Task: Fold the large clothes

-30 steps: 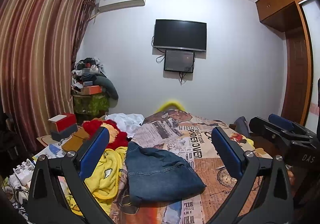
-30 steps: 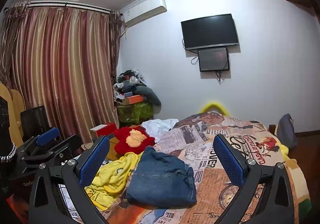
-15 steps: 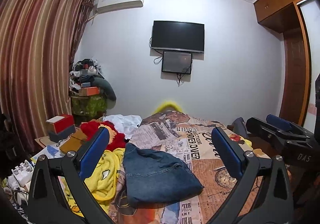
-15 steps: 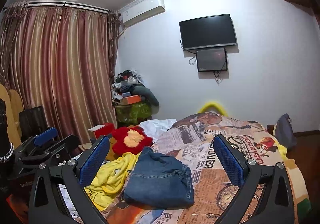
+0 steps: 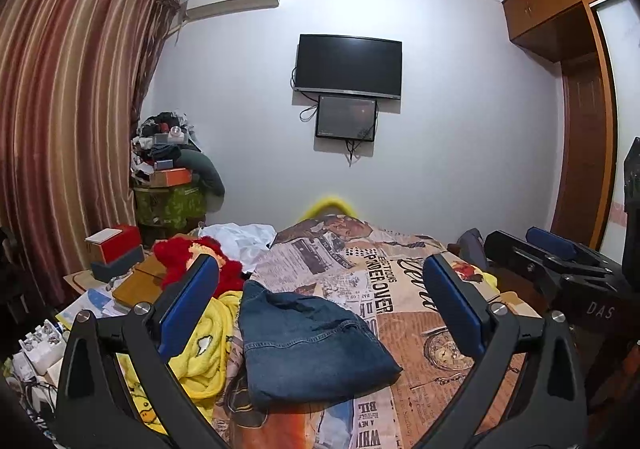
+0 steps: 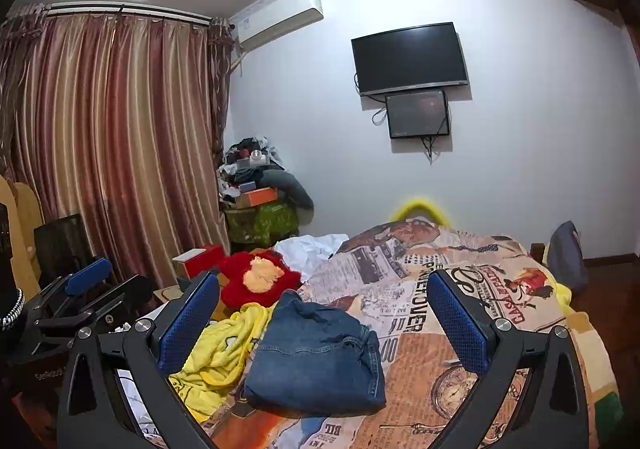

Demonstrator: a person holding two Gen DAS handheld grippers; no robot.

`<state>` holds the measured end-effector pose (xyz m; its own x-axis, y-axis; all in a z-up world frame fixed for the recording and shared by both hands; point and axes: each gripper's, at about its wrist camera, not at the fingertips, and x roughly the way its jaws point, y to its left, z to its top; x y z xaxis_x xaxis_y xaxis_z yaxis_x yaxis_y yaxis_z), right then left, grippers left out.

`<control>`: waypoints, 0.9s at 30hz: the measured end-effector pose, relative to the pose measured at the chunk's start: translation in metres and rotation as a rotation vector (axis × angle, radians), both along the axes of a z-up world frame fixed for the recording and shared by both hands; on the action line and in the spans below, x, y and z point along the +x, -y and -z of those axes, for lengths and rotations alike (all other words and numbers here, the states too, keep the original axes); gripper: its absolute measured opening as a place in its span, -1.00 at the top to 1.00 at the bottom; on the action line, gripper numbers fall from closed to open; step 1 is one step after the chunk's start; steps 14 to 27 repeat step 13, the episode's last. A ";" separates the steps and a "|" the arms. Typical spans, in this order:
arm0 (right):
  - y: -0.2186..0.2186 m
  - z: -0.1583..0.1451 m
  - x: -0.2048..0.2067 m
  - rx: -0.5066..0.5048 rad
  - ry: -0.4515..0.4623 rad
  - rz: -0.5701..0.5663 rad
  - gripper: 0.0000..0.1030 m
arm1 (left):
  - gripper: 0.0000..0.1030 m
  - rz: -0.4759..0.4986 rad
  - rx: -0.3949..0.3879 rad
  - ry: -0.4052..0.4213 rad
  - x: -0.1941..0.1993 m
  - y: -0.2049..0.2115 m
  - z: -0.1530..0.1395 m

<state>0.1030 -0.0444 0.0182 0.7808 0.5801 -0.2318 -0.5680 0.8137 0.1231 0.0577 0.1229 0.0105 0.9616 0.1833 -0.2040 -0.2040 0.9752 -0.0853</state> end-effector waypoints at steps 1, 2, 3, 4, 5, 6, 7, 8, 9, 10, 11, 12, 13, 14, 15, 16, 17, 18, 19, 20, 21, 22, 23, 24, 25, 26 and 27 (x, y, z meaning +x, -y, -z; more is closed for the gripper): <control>0.000 0.000 0.000 0.000 -0.001 0.001 -1.00 | -0.99 0.003 0.000 -0.002 0.000 0.000 0.000; 0.000 0.000 0.001 0.000 -0.004 0.000 -1.00 | -0.99 0.004 0.000 -0.004 0.000 0.000 0.001; 0.000 0.000 0.001 0.001 -0.006 0.001 -1.00 | -0.99 0.005 0.000 -0.005 0.000 0.000 0.001; -0.001 0.000 0.001 0.000 -0.008 0.000 -1.00 | -0.99 0.004 0.000 -0.006 0.001 -0.001 0.001; -0.001 0.000 0.000 0.000 -0.009 0.000 -1.00 | -0.99 0.001 -0.002 -0.008 0.001 -0.001 0.001; -0.001 0.000 0.001 -0.001 -0.010 0.001 -1.00 | -0.99 0.002 -0.006 -0.009 0.001 -0.002 0.002; -0.002 0.001 0.002 -0.003 -0.011 0.002 -1.00 | -0.99 0.001 -0.013 -0.013 0.002 -0.003 0.003; -0.002 0.001 0.002 -0.004 -0.011 0.002 -1.00 | -0.99 -0.003 -0.018 -0.016 0.003 -0.005 0.003; -0.002 0.001 0.002 -0.005 -0.012 0.004 -1.00 | -0.99 -0.006 -0.025 -0.020 0.003 -0.007 0.005; -0.002 0.002 0.003 -0.007 -0.015 0.005 -1.00 | -0.99 -0.005 -0.033 -0.024 0.004 -0.010 0.006; -0.002 0.002 0.003 -0.008 -0.017 0.006 -1.00 | -0.99 -0.006 -0.040 -0.027 0.005 -0.012 0.008; -0.003 0.003 0.004 -0.009 -0.020 0.008 -1.00 | -0.99 -0.004 -0.050 -0.033 0.006 -0.014 0.010; -0.003 0.003 0.005 -0.009 -0.024 0.010 -1.00 | -0.99 -0.005 -0.056 -0.039 0.007 -0.016 0.012; -0.003 0.003 0.005 -0.009 -0.024 0.010 -1.00 | -0.99 -0.005 -0.056 -0.039 0.007 -0.016 0.012; -0.003 0.003 0.005 -0.009 -0.024 0.010 -1.00 | -0.99 -0.005 -0.056 -0.039 0.007 -0.016 0.012; -0.003 0.003 0.005 -0.009 -0.024 0.010 -1.00 | -0.99 -0.005 -0.056 -0.039 0.007 -0.016 0.012; -0.003 0.003 0.005 -0.009 -0.024 0.010 -1.00 | -0.99 -0.005 -0.056 -0.039 0.007 -0.016 0.012; -0.003 0.003 0.005 -0.009 -0.024 0.010 -1.00 | -0.99 -0.005 -0.056 -0.039 0.007 -0.016 0.012; -0.003 0.003 0.005 -0.009 -0.024 0.010 -1.00 | -0.99 -0.005 -0.056 -0.039 0.007 -0.016 0.012; -0.003 0.003 0.005 -0.009 -0.024 0.010 -1.00 | -0.99 -0.005 -0.056 -0.039 0.007 -0.016 0.012; -0.003 0.003 0.005 -0.009 -0.024 0.010 -1.00 | -0.99 -0.005 -0.056 -0.039 0.007 -0.016 0.012; -0.003 0.003 0.005 -0.009 -0.024 0.010 -1.00 | -0.99 -0.005 -0.056 -0.039 0.007 -0.016 0.012; -0.003 0.003 0.005 -0.009 -0.024 0.010 -1.00 | -0.99 -0.005 -0.056 -0.039 0.007 -0.016 0.012; -0.003 0.003 0.005 -0.009 -0.024 0.010 -1.00 | -0.99 -0.005 -0.056 -0.039 0.007 -0.016 0.012; -0.003 0.003 0.005 -0.009 -0.024 0.010 -1.00 | -0.99 -0.005 -0.056 -0.039 0.007 -0.016 0.012; -0.003 0.003 0.005 -0.009 -0.024 0.010 -1.00 | -0.99 -0.005 -0.056 -0.039 0.007 -0.016 0.012; -0.003 0.003 0.005 -0.009 -0.024 0.010 -1.00 | -0.99 -0.005 -0.056 -0.039 0.007 -0.016 0.012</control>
